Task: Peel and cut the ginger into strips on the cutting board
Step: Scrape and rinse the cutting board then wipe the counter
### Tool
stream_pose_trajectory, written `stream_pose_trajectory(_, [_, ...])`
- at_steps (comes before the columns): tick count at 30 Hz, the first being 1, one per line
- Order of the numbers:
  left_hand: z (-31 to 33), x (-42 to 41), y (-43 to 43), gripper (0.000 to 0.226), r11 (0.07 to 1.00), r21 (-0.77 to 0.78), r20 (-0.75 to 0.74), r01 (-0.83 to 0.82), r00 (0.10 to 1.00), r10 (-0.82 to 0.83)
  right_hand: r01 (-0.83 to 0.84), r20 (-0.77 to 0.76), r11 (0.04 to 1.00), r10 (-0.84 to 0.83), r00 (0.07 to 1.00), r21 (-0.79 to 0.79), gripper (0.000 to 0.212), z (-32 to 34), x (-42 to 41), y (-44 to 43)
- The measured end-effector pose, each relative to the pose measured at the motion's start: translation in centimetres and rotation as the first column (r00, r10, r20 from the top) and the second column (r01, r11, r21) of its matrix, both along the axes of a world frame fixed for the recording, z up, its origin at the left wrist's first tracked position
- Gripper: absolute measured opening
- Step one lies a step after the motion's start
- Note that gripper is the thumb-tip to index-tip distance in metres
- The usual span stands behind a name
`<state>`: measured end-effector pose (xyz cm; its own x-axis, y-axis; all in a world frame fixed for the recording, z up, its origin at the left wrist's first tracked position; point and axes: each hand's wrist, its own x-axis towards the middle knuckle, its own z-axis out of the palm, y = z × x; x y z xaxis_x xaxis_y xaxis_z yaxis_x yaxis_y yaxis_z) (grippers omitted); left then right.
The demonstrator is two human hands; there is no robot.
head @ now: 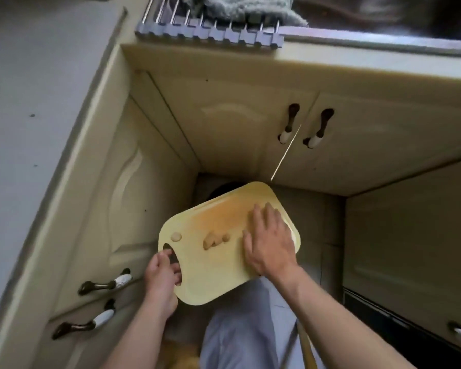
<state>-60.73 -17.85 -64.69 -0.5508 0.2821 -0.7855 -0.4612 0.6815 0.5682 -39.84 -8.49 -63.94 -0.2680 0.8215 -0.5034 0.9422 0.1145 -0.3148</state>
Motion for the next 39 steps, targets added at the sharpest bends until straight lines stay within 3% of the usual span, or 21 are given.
stream_pose_trajectory(4, [-2.7,0.0,-0.3,0.024,0.998,-0.008,-0.021,-0.067,0.998,0.067,-0.446,-0.145,0.894,0.448,0.882,0.05,0.065,-2.9,-6.3,-3.5])
stream_pose_trajectory(7, [-4.3,-0.1,-0.7,0.023,0.993,-0.027,-0.061,-0.115,0.992,0.113,-0.623,-0.132,0.781,0.614,0.778,-0.039,0.063,-5.4,-8.4,-4.1])
stream_pose_trajectory(15, [-5.3,-1.0,-1.1,0.026,0.991,-0.076,-0.203,-0.109,0.975,0.092,-0.436,-0.058,0.863,0.437,0.898,-0.255,0.067,-11.0,-4.6,1.6])
stream_pose_trajectory(20, [-5.4,-0.8,-0.1,0.028,0.993,-0.081,-0.261,-0.085,0.963,0.061,-0.262,0.048,0.94,0.279,0.959,-0.219,0.062,-12.9,-3.1,4.3])
stream_pose_trajectory(22, [-5.3,-0.6,0.1,0.028,0.994,-0.08,-0.265,-0.07,0.963,0.047,-0.338,-0.059,0.921,0.333,0.941,-0.192,0.064,-11.6,-3.9,2.5])
stream_pose_trajectory(25, [-4.9,0.1,0.6,0.029,0.996,-0.068,-0.264,-0.061,0.964,0.041,-0.557,-0.292,0.817,0.502,0.814,-0.148,0.067,-8.9,-5.4,-2.4])
stream_pose_trajectory(27, [-4.8,0.4,0.8,0.029,0.996,-0.064,-0.259,-0.066,0.965,0.047,-0.644,-0.333,0.745,0.571,0.751,-0.175,0.068,-8.8,-6.1,-4.5])
stream_pose_trajectory(29, [-4.8,0.3,0.8,0.03,0.995,-0.069,-0.275,-0.066,0.961,0.044,-0.602,-0.281,0.757,0.538,0.795,-0.254,0.07,-10.0,-6.3,-4.0])
stream_pose_trajectory(34, [-4.4,0.0,0.9,0.03,0.995,-0.077,-0.288,-0.06,0.957,0.036,-0.246,0.007,0.856,0.28,0.96,-0.455,0.071,-12.9,-3.0,1.3])
stream_pose_trajectory(39, [-4.0,1.0,1.2,0.028,0.995,-0.076,-0.289,-0.069,0.956,0.044,-0.296,-0.135,0.865,0.263,0.955,-0.406,0.068,-10.0,-3.4,-0.5])
